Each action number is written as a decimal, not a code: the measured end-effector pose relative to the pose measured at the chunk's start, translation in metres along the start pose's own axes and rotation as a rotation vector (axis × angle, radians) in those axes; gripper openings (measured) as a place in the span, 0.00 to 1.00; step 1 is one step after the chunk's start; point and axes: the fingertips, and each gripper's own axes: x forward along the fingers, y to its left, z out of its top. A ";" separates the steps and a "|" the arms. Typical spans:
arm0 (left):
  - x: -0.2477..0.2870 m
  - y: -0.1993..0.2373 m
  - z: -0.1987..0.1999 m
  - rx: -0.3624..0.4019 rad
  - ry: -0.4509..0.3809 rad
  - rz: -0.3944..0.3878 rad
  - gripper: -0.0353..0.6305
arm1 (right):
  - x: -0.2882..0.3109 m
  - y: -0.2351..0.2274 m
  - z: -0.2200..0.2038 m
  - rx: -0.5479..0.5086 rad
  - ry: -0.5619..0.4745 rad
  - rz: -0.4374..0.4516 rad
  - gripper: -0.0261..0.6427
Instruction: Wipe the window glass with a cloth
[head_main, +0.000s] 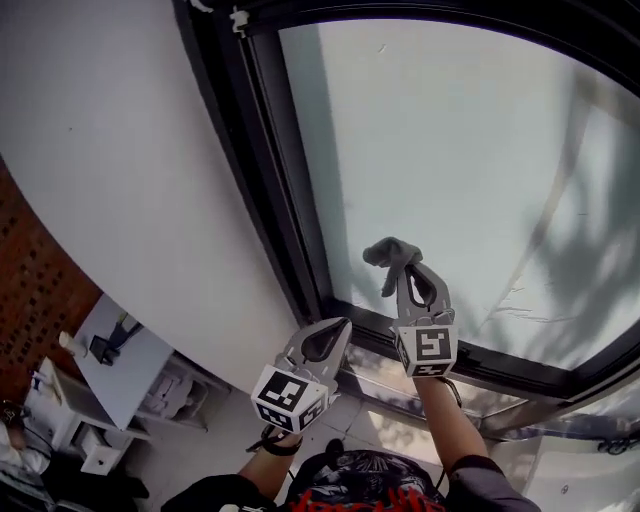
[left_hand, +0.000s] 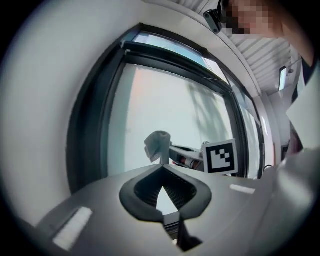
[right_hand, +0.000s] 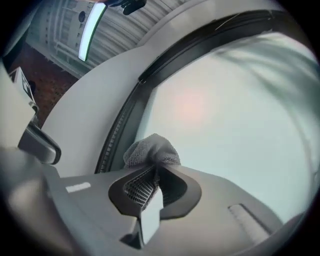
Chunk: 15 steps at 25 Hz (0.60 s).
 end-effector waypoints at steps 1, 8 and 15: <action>-0.014 0.017 0.000 0.005 -0.001 0.035 0.06 | 0.018 0.021 -0.010 0.007 0.017 0.022 0.06; -0.090 0.094 -0.008 -0.005 0.015 0.229 0.06 | 0.099 0.124 -0.072 0.049 0.150 0.143 0.06; -0.079 0.106 -0.025 -0.007 0.077 0.171 0.06 | 0.085 0.071 -0.080 -0.016 0.172 0.017 0.06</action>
